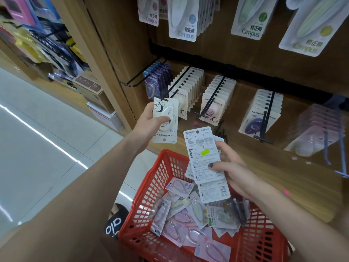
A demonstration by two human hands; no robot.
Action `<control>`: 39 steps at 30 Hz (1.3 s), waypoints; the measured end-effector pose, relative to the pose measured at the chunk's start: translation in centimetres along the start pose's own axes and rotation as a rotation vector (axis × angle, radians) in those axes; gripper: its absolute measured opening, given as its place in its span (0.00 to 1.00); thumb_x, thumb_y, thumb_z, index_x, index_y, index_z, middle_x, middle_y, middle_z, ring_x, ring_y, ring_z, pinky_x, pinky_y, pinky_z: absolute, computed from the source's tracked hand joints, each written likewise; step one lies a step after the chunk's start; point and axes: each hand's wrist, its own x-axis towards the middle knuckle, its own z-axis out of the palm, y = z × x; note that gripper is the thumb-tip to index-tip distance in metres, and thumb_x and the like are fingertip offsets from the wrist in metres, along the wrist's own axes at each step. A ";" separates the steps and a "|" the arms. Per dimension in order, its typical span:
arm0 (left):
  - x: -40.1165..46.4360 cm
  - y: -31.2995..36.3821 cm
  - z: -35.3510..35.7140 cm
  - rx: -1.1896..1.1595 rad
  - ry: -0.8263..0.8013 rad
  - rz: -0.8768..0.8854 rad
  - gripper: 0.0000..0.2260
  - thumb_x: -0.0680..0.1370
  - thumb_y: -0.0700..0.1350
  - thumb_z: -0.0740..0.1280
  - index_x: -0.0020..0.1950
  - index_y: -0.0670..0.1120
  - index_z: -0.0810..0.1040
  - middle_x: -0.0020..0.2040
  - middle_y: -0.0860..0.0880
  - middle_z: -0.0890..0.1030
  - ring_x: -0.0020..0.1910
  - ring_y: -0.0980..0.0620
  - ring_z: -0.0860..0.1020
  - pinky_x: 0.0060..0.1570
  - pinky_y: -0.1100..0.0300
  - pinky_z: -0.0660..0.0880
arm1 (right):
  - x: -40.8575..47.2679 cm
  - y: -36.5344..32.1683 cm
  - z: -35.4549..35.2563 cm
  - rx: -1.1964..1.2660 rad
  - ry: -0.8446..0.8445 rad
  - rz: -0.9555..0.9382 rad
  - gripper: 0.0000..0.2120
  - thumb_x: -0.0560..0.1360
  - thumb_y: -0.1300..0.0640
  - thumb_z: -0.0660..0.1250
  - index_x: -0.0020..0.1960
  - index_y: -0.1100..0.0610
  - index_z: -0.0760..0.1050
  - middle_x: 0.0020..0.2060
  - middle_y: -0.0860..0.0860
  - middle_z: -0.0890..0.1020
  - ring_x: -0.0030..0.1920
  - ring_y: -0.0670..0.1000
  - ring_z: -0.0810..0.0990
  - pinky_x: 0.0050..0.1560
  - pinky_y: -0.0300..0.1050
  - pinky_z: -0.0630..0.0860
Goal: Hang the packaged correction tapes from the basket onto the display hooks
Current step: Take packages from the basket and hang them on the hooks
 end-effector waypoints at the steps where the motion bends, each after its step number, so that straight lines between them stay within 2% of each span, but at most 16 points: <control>1: 0.2 0.0 0.0 -0.001 -0.003 0.000 0.24 0.81 0.40 0.70 0.74 0.57 0.68 0.65 0.52 0.82 0.52 0.48 0.87 0.52 0.44 0.85 | 0.1 -0.1 -0.1 -0.003 -0.001 0.001 0.28 0.75 0.72 0.66 0.68 0.48 0.75 0.59 0.59 0.86 0.59 0.61 0.85 0.58 0.60 0.82; 4: 0.9 0.0 0.3 0.008 -0.006 0.009 0.24 0.81 0.40 0.71 0.73 0.57 0.69 0.65 0.53 0.82 0.52 0.50 0.87 0.50 0.48 0.86 | 0.3 -0.2 -0.3 -0.006 0.012 -0.001 0.28 0.75 0.71 0.67 0.69 0.48 0.75 0.59 0.60 0.85 0.59 0.61 0.85 0.58 0.61 0.82; 8: 1.1 -0.1 0.3 0.010 -0.018 0.001 0.20 0.79 0.41 0.74 0.66 0.55 0.71 0.62 0.52 0.84 0.53 0.51 0.86 0.55 0.46 0.84 | 0.2 0.0 -0.6 0.014 0.013 0.005 0.28 0.78 0.75 0.62 0.69 0.48 0.75 0.59 0.60 0.85 0.60 0.61 0.85 0.58 0.60 0.83; 11: 0.7 0.0 0.2 0.049 -0.023 0.029 0.27 0.75 0.40 0.77 0.67 0.56 0.68 0.60 0.52 0.81 0.54 0.51 0.84 0.53 0.49 0.85 | 0.0 -0.4 -0.7 0.119 -0.032 0.017 0.27 0.77 0.74 0.63 0.68 0.50 0.76 0.61 0.62 0.84 0.61 0.63 0.84 0.57 0.58 0.84; 13: 0.0 0.2 0.0 0.072 -0.042 0.042 0.33 0.74 0.40 0.78 0.70 0.60 0.66 0.60 0.54 0.78 0.56 0.48 0.82 0.50 0.53 0.85 | 0.0 -0.8 -0.7 0.196 -0.112 0.050 0.28 0.73 0.71 0.64 0.67 0.48 0.78 0.63 0.63 0.83 0.63 0.66 0.83 0.61 0.63 0.81; 15: -0.7 0.2 -0.3 0.042 -0.082 0.004 0.30 0.74 0.38 0.77 0.69 0.59 0.69 0.62 0.51 0.79 0.57 0.45 0.83 0.51 0.50 0.85 | 0.0 -1.0 -0.6 0.260 -0.188 0.085 0.29 0.71 0.69 0.64 0.68 0.48 0.78 0.65 0.64 0.82 0.64 0.67 0.81 0.64 0.66 0.79; 17: -1.6 0.2 -0.7 -0.006 -0.109 -0.035 0.24 0.75 0.37 0.76 0.66 0.54 0.74 0.60 0.44 0.82 0.56 0.44 0.85 0.52 0.46 0.85 | -0.1 -1.0 -0.3 0.335 -0.220 0.103 0.30 0.72 0.69 0.64 0.71 0.50 0.75 0.66 0.64 0.81 0.65 0.67 0.81 0.61 0.64 0.81; 18: -2.0 0.2 -0.8 -0.036 -0.108 -0.052 0.22 0.76 0.37 0.76 0.65 0.52 0.75 0.58 0.43 0.84 0.54 0.45 0.86 0.51 0.47 0.85 | -0.1 -1.0 -0.1 0.368 -0.220 0.108 0.30 0.71 0.69 0.65 0.71 0.51 0.75 0.66 0.63 0.81 0.65 0.66 0.81 0.61 0.63 0.81; 21: -3.0 -0.1 -1.2 -0.117 -0.087 -0.117 0.18 0.77 0.39 0.76 0.63 0.46 0.74 0.51 0.46 0.88 0.50 0.47 0.88 0.43 0.55 0.85 | -0.2 -1.0 0.5 0.462 -0.226 0.127 0.31 0.72 0.69 0.64 0.73 0.52 0.75 0.68 0.63 0.80 0.66 0.66 0.80 0.60 0.62 0.81; 25: -3.9 -0.4 -2.3 -0.137 -0.113 -0.203 0.20 0.76 0.44 0.77 0.66 0.46 0.78 0.55 0.47 0.88 0.55 0.48 0.87 0.51 0.57 0.84 | -0.1 -1.2 0.8 0.634 -0.244 0.171 0.31 0.74 0.69 0.61 0.75 0.52 0.73 0.70 0.63 0.78 0.64 0.63 0.81 0.56 0.60 0.82; 28: -4.7 -0.4 -3.1 -0.116 -0.139 -0.201 0.20 0.75 0.42 0.78 0.63 0.45 0.75 0.52 0.45 0.88 0.52 0.48 0.88 0.45 0.57 0.84 | -0.2 -1.1 1.0 0.710 -0.237 0.180 0.33 0.73 0.67 0.63 0.77 0.54 0.71 0.70 0.63 0.78 0.62 0.62 0.82 0.54 0.59 0.82; 30: -5.1 -0.6 -3.4 -0.023 -0.202 -0.162 0.24 0.74 0.40 0.79 0.65 0.53 0.74 0.50 0.47 0.88 0.50 0.46 0.88 0.42 0.55 0.84 | -0.3 -1.1 1.0 0.724 -0.226 0.178 0.33 0.72 0.66 0.64 0.77 0.54 0.71 0.69 0.63 0.79 0.61 0.62 0.83 0.53 0.59 0.82; 32: -5.5 -0.6 -3.7 0.108 -0.273 -0.141 0.26 0.73 0.42 0.80 0.65 0.59 0.75 0.48 0.51 0.88 0.50 0.46 0.88 0.44 0.53 0.85 | -0.5 -1.2 1.0 0.732 -0.230 0.171 0.32 0.71 0.66 0.64 0.76 0.55 0.72 0.66 0.63 0.80 0.59 0.62 0.84 0.52 0.58 0.83; 36: -5.9 0.0 -3.8 0.569 -0.394 0.011 0.14 0.73 0.46 0.81 0.54 0.46 0.81 0.51 0.50 0.88 0.50 0.51 0.87 0.53 0.50 0.85 | -0.7 -1.9 0.9 0.709 -0.228 0.150 0.30 0.73 0.67 0.60 0.74 0.55 0.73 0.63 0.62 0.83 0.56 0.60 0.86 0.50 0.57 0.84; 39: -5.9 -0.1 -3.3 0.649 -0.492 0.040 0.13 0.76 0.44 0.78 0.57 0.44 0.80 0.56 0.48 0.87 0.52 0.50 0.87 0.56 0.48 0.84 | -0.6 -2.2 1.0 0.645 -0.194 0.138 0.31 0.73 0.67 0.59 0.74 0.54 0.73 0.65 0.62 0.81 0.57 0.60 0.85 0.49 0.56 0.84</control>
